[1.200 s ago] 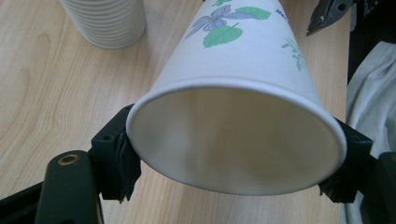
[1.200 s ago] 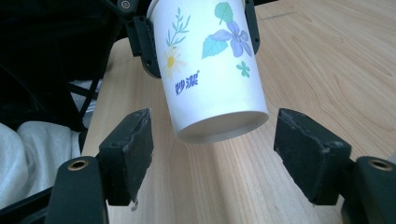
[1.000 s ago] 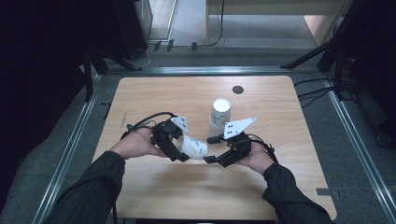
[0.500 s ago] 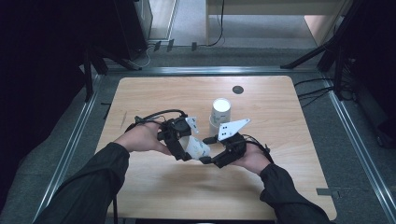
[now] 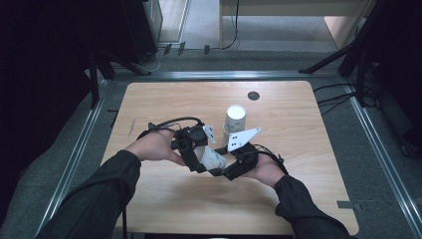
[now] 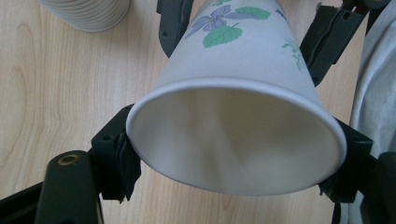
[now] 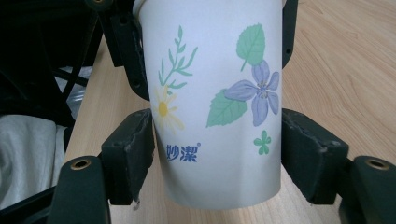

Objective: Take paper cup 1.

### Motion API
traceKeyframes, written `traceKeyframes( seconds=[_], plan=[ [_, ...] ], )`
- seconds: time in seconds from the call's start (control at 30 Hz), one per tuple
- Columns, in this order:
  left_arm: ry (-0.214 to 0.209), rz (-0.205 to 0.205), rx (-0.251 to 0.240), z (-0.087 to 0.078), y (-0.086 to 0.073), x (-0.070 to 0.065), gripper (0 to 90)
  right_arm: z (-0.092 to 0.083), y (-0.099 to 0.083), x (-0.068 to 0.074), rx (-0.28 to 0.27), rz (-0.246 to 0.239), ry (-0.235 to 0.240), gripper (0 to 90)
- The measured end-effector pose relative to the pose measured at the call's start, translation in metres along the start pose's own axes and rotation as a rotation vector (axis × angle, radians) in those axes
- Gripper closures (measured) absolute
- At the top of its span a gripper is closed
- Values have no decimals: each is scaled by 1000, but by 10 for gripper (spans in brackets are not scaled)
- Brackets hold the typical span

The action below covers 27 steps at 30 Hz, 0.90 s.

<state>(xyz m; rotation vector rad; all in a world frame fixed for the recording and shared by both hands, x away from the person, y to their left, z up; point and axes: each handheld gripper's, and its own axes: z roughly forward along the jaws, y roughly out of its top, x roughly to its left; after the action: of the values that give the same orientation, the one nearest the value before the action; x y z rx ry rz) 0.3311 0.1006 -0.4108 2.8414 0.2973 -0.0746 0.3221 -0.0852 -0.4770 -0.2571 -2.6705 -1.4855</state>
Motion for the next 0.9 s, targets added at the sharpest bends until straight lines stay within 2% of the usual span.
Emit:
traceKeyframes(
  seconds=[0.23,0.63,0.9],
  plan=[
    [0,0,2,0,0,0,224,1,0,-1,-7,11,8,316],
    [3,7,14,1,0,0,225,3,1,1,3,1,1,329],
    [-2,-6,-10,-1,-1,2,159,0,1,0,0,-8,-4,329]
  ],
)
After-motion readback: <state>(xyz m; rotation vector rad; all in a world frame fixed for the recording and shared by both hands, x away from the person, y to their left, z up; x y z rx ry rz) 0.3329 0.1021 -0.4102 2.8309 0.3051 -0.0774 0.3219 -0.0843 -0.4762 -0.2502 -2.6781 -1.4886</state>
